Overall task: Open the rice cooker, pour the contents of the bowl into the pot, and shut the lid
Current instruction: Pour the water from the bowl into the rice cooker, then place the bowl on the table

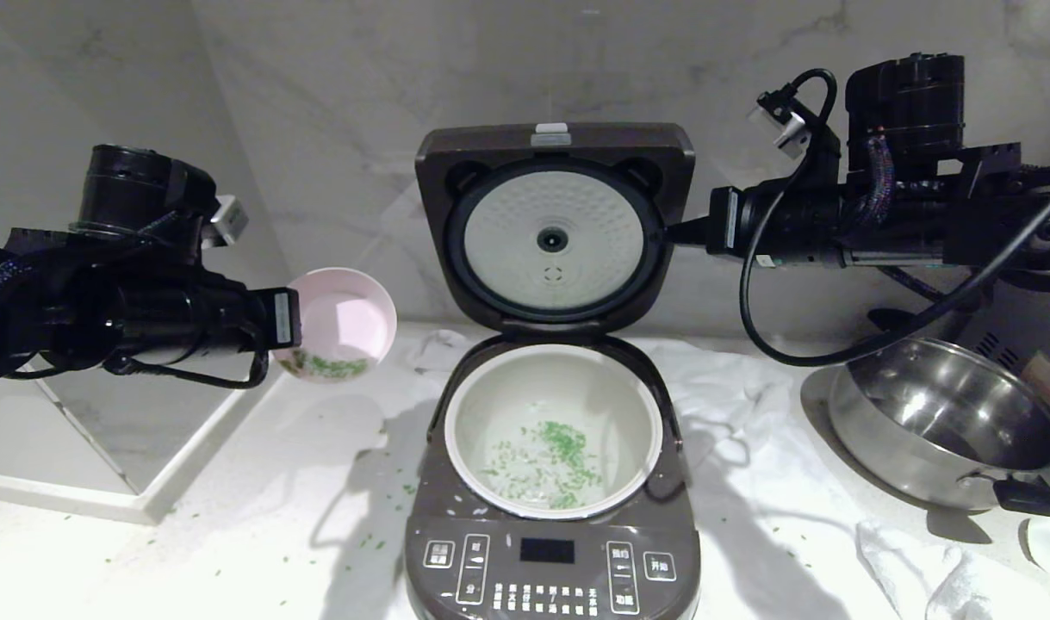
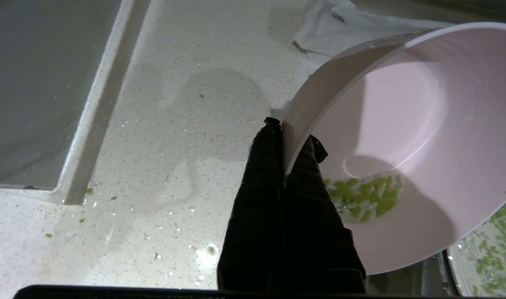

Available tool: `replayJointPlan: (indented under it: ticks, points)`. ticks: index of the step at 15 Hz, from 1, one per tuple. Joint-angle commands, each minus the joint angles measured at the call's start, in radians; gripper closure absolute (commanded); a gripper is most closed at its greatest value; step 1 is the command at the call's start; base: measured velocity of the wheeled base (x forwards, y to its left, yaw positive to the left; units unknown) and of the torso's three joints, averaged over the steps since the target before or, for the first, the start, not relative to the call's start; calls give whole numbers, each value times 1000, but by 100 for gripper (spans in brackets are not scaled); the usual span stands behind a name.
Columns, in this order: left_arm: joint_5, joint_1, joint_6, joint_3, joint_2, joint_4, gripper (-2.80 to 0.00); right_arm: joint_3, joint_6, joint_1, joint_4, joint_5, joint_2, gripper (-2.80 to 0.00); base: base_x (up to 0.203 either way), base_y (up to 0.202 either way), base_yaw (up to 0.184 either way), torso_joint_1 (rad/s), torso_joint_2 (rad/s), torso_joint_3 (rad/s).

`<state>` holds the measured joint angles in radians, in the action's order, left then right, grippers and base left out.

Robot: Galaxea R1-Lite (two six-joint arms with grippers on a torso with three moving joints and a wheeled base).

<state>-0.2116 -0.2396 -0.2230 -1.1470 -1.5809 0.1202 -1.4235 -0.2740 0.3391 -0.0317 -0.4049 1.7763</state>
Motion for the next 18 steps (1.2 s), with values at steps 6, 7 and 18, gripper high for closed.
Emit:
replayJointPlan:
  ticks: [6, 7, 18]
  points:
    - [32, 121, -3, 36, -27, 1, 0, 162, -15, 60, -1, -2, -167, 0, 0, 0, 0, 0, 0, 0]
    - [43, 127, -3, 46, -32, 1, 0, 190, -30, 62, -1, -2, -193, 0, 0, 0, 0, 0, 0, 0]
    - [42, 218, -41, 177, -136, -3, 0, 474, -61, 62, 5, 106, -545, 0, 0, 0, 0, 0, 0, 0]
